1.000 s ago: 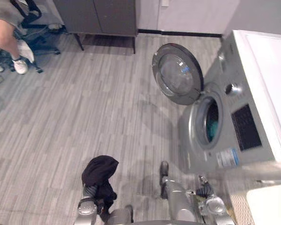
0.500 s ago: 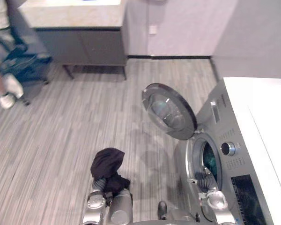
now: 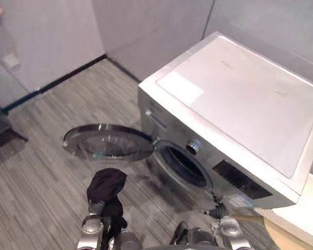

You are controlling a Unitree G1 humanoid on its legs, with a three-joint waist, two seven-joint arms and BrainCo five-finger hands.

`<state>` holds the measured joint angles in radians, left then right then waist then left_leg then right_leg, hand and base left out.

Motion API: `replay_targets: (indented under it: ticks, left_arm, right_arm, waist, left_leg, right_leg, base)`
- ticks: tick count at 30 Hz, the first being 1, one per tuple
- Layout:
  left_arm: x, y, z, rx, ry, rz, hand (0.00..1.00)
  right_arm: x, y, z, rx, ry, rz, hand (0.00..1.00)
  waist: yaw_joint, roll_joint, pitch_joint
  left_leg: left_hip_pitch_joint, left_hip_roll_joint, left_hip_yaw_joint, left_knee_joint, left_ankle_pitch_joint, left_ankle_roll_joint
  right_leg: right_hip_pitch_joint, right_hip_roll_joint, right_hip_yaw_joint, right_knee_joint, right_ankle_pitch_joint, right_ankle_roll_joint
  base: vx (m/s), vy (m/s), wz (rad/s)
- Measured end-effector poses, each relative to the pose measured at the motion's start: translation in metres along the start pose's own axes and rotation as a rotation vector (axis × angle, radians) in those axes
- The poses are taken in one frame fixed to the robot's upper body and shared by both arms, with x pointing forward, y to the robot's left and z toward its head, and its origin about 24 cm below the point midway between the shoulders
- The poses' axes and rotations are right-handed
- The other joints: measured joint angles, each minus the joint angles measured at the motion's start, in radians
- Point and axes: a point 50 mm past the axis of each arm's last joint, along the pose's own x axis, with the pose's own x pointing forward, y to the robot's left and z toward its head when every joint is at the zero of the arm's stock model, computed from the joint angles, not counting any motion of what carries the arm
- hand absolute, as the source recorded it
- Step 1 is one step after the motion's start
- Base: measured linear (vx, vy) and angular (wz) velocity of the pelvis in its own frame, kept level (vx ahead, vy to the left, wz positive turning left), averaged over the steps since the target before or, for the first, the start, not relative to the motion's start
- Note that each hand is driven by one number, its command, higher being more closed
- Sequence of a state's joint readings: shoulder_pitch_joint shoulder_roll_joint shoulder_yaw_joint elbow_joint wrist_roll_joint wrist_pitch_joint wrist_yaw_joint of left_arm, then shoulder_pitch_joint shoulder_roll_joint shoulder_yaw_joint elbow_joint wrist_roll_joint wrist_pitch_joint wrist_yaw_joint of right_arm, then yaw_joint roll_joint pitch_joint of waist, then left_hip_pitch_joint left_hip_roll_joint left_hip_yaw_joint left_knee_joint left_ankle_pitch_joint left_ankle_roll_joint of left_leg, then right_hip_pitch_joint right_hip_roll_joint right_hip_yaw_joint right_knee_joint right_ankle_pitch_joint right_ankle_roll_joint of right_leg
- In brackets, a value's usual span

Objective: Pick up the laundry basket with both hands and put the clothes into the washing machine.

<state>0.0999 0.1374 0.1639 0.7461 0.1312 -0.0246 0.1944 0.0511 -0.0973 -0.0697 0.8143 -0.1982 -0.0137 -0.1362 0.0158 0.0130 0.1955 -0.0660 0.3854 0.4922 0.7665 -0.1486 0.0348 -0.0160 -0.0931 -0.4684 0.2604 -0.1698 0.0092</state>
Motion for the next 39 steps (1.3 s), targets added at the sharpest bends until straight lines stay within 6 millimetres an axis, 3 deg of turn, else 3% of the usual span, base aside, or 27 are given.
replay_targets:
  ticks: [1, 2, 4, 6, 7, 8, 11, 15, 17, 19, 20, 22, 24, 25, 29, 32, 36, 38, 39]
  left_arm:
    - [-0.002, -0.002, -0.006, -0.003, 0.020, -0.003, 1.00]
    - [-0.003, -0.004, -0.008, -0.008, 0.029, -0.008, 1.00]
    - [-0.004, -0.007, -0.010, -0.013, 0.037, -0.016, 1.00]
    - [-0.004, -0.008, -0.010, -0.016, 0.036, -0.017, 1.00]
    - [-0.005, -0.010, -0.010, -0.020, 0.039, -0.021, 1.00]
    - [-0.006, -0.013, -0.012, -0.021, 0.045, -0.029, 1.00]
    - [0.000, -0.017, 0.004, 0.013, -0.005, -0.055, 1.00]
    - [-0.001, -0.029, 0.020, -0.001, -0.062, -0.087, 1.00]
    - [-0.002, -0.035, 0.029, -0.050, -0.091, -0.095, 1.00]
    - [0.000, -0.037, 0.045, -0.073, -0.136, -0.095, 1.00]
    - [0.002, -0.042, 0.070, -0.102, -0.208, -0.099, 1.00]
    - [-0.001, -0.043, 0.100, -0.145, -0.312, -0.095, 1.00]
    - [-0.012, -0.049, 0.151, -0.214, -0.483, -0.117, 1.00]
    - [-0.016, -0.050, 0.164, -0.227, -0.530, -0.123, 1.00]
    - [-0.056, -0.048, 0.242, -0.321, -0.849, -0.148, 1.00]
    - [-0.083, -0.048, 0.284, -0.360, -1.017, -0.167, 1.00]
    - [-0.128, -0.042, 0.335, -0.405, -1.256, -0.187, 1.00]
    - [-0.153, -0.031, 0.367, -0.409, -1.398, -0.156, 1.00]
    - [-0.157, -0.026, 0.374, -0.409, -1.428, -0.138, 1.00]
  right_arm:
    - [0.001, -0.003, 0.002, 0.001, -0.006, -0.008, 0.00]
    - [0.002, -0.005, 0.003, 0.000, -0.008, -0.011, 0.00]
    - [0.003, -0.008, -0.002, 0.014, 0.022, -0.026, 0.00]
    - [0.002, -0.008, -0.008, 0.039, 0.051, -0.043, 0.00]
    - [0.002, -0.014, -0.009, 0.056, 0.059, -0.063, 0.00]
    - [0.002, -0.016, -0.012, 0.051, 0.069, -0.073, 0.00]
    - [0.000, -0.012, -0.018, 0.067, 0.093, -0.073, 0.00]
    - [0.005, -0.015, 0.004, 0.090, 0.016, -0.088, 0.00]
    - [0.011, -0.016, 0.036, 0.095, -0.091, -0.104, 0.00]
    - [0.013, -0.016, 0.056, 0.098, -0.151, -0.111, 0.00]
    - [0.014, -0.017, 0.070, 0.106, -0.197, -0.126, 0.00]
    - [0.011, -0.018, 0.081, 0.109, -0.236, -0.131, 0.00]
    - [0.005, -0.020, 0.107, 0.161, -0.338, -0.157, 0.00]
    - [0.003, -0.020, 0.114, 0.169, -0.368, -0.163, 0.00]
    - [-0.016, -0.027, 0.163, 0.256, -0.568, -0.218, 0.00]
    - [-0.027, -0.037, 0.188, 0.312, -0.671, -0.267, 0.00]
    - [-0.030, -0.046, 0.194, 0.335, -0.698, -0.302, 0.00]
    - [-0.030, -0.046, 0.192, 0.349, -0.691, -0.313, 0.00]
    - [-0.031, -0.045, 0.194, 0.354, -0.696, -0.307, 0.00]
  waist:
    - [0.005, -0.014, 0.011]
    - [0.009, -0.012, 0.013]
    - [0.017, -0.015, 0.019]
    - [0.030, -0.017, 0.022]
    - [0.029, 0.004, 0.022]
    - [0.031, 0.020, 0.037]
    - [0.017, -0.027, 0.057]
    - [0.027, -0.009, 0.105]
    - [0.031, 0.002, 0.128]
    - [0.027, 0.013, 0.153]
    - [0.022, 0.014, 0.180]
    - [0.023, 0.010, 0.187]
    - [0.017, 0.004, 0.227]
    - [0.014, 0.000, 0.241]
    - [0.003, -0.013, 0.279]
    - [-0.003, -0.015, 0.293]
    - [-0.004, -0.024, 0.323]
    - [-0.024, -0.029, 0.332]
    - [-0.032, -0.033, 0.334]
  left_leg:
    - [-0.059, -0.012, -0.086, 0.098, -0.006, 0.002]
    - [-0.085, -0.035, -0.133, 0.103, -0.066, -0.033]
    - [-0.151, -0.098, -0.232, 0.021, -0.132, -0.072]
    - [-0.182, -0.147, -0.330, -0.114, -0.129, -0.082]
    - [-0.177, -0.189, -0.436, -0.283, -0.069, -0.139]
    - [-0.168, -0.197, -0.500, -0.350, 0.012, -0.151]
    - [-0.176, -0.247, -0.492, -0.293, -0.011, -0.124]
    - [-0.253, -0.223, -0.435, -0.101, -0.117, -0.107]
    - [-0.364, -0.160, -0.367, 0.055, -0.203, -0.105]
    - [-0.436, -0.122, -0.328, 0.144, -0.244, -0.103]
    - [-0.505, -0.098, -0.310, 0.227, -0.272, -0.097]
    - [-0.593, -0.067, -0.300, 0.316, -0.302, -0.099]
    - [-0.706, -0.033, -0.302, 0.418, -0.323, -0.098]
    - [-0.734, -0.027, -0.303, 0.439, -0.325, -0.098]
    - [-0.981, 0.034, -0.318, 0.617, -0.355, -0.098]
    - [-1.105, 0.053, -0.342, 0.721, -0.374, -0.099]
    - [-1.217, 0.067, -0.383, 0.821, -0.391, -0.101]
    - [-1.267, 0.068, -0.398, 0.859, -0.391, -0.100]
    - [-1.272, 0.068, -0.400, 0.863, -0.391, -0.100]
  right_leg:
    - [0.021, -0.004, 0.055, -0.019, 0.000, -0.001]
    - [0.025, -0.006, 0.089, -0.022, 0.000, -0.001]
    - [0.029, -0.013, 0.171, -0.021, 0.002, 0.001]
    - [0.034, -0.017, 0.228, -0.018, 0.005, 0.008]
    - [0.049, -0.009, 0.263, -0.014, -0.003, 0.037]
    - [0.050, 0.009, 0.306, 0.007, -0.037, 0.078]
    - [0.015, -0.050, 0.340, 0.082, -0.066, 0.086]
    - [-0.140, -0.052, 0.433, 0.340, -0.135, 0.110]
    - [-0.316, -0.027, 0.520, 0.501, -0.199, 0.135]
    - [-0.421, -0.016, 0.559, 0.588, -0.238, 0.144]
    - [-0.523, -0.004, 0.594, 0.692, -0.261, 0.148]
    - [-0.636, 0.018, 0.623, 0.790, -0.290, 0.146]
    - [-0.770, 0.039, 0.641, 0.895, -0.295, 0.145]
    - [-0.803, 0.043, 0.645, 0.918, -0.295, 0.145]
    - [-1.086, 0.083, 0.675, 1.095, -0.296, 0.147]
    - [-1.218, 0.106, 0.692, 1.206, -0.309, 0.160]
    - [-1.327, 0.127, 0.693, 1.311, -0.330, 0.163]
    - [-1.375, 0.129, 0.692, 1.352, -0.330, 0.163]
    - [-1.380, 0.129, 0.693, 1.357, -0.331, 0.163]
  base:
    - [0.21, 0.049, -1.33]
    - [0.20, 0.089, -1.29]
    - [0.23, 0.116, -1.25]
    - [0.18, 0.187, -1.09]
    - [0.20, 0.276, -1.10]
    - [0.18, 0.304, -0.93]
    - [0.15, 0.218, -0.12]
    - [-0.07, 0.112, -0.50]
    - [-0.24, 0.042, -1.33]
    - [-0.25, -0.016, -1.03]
    - [-0.30, -0.057, -0.75]
    - [-0.24, -0.069, -0.57]
    - [-0.18, -0.038, -0.42]
    - [-0.23, -0.047, -0.32]
    - [-0.16, -0.048, -0.34]
    - [-0.07, -0.076, -0.13]
    - [-0.04, -0.070, -0.02]
    - [-0.02, -0.044, 0.03]
    - [-0.02, -0.031, 0.01]
